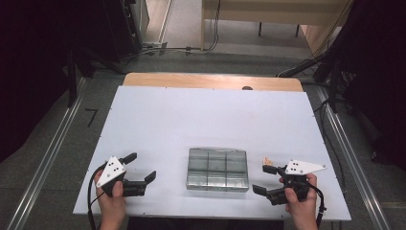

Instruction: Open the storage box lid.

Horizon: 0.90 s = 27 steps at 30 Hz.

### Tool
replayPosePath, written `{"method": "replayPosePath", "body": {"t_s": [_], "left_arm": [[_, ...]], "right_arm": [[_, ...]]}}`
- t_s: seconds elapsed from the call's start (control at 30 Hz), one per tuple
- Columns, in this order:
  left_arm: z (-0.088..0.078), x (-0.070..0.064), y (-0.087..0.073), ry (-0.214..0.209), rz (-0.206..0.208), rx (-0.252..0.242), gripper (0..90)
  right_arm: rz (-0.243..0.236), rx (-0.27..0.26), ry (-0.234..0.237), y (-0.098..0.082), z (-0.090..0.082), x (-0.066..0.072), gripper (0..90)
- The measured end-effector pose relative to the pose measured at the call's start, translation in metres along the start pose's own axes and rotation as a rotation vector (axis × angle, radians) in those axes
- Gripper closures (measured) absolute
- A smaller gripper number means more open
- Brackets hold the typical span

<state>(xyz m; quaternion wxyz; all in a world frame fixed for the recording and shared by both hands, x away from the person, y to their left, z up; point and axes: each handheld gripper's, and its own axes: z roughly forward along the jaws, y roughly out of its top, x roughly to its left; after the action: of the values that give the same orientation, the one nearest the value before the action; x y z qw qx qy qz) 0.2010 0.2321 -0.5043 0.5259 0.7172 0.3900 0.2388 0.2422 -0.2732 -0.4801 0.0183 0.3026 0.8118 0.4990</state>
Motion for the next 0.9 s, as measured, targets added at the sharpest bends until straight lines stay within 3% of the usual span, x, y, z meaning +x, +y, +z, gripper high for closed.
{"method": "replayPosePath", "body": {"t_s": [0.13,0.3,0.37,0.47,0.57,0.6,0.7,0.77,0.87,0.9], "left_arm": [[0.004,-0.01,0.003,-0.049,0.002,0.018,6.5],[0.011,-0.023,0.005,-0.11,0.013,0.046,6.5],[0.014,-0.027,0.006,-0.132,-0.001,0.054,6.5],[0.02,-0.032,0.006,-0.149,-0.018,0.08,9.6],[0.025,-0.035,0.005,-0.192,-0.041,0.091,13.6],[0.027,-0.037,0.005,-0.187,-0.04,0.1,15.9],[0.032,-0.044,0.006,-0.142,-0.04,0.125,41.6],[0.035,-0.048,0.006,-0.12,-0.044,0.14,51.7],[0.038,-0.053,0.006,-0.156,-0.045,0.157,59.3],[0.04,-0.054,0.006,-0.17,-0.05,0.163,67.5]], "right_arm": [[0.0,0.014,0.019,-0.002,0.002,0.0,20.6],[0.015,0.008,0.037,-0.004,0.0,0.0,41.9],[0.023,0.011,0.032,-0.005,0.0,-0.001,46.4],[0.031,0.029,-0.016,-0.008,-0.002,0.002,66.9],[0.019,0.035,-0.024,-0.008,-0.003,0.003,72.4],[0.014,0.035,-0.024,-0.009,-0.003,0.003,74.7],[-0.005,0.036,-0.005,-0.009,-0.002,0.005,82.4],[-0.01,0.046,0.005,-0.009,-0.001,0.005,84.3],[-0.009,0.051,0.016,-0.01,0.0,0.004,86.2],[-0.013,0.058,0.018,-0.011,0.001,0.003,86.9]]}}
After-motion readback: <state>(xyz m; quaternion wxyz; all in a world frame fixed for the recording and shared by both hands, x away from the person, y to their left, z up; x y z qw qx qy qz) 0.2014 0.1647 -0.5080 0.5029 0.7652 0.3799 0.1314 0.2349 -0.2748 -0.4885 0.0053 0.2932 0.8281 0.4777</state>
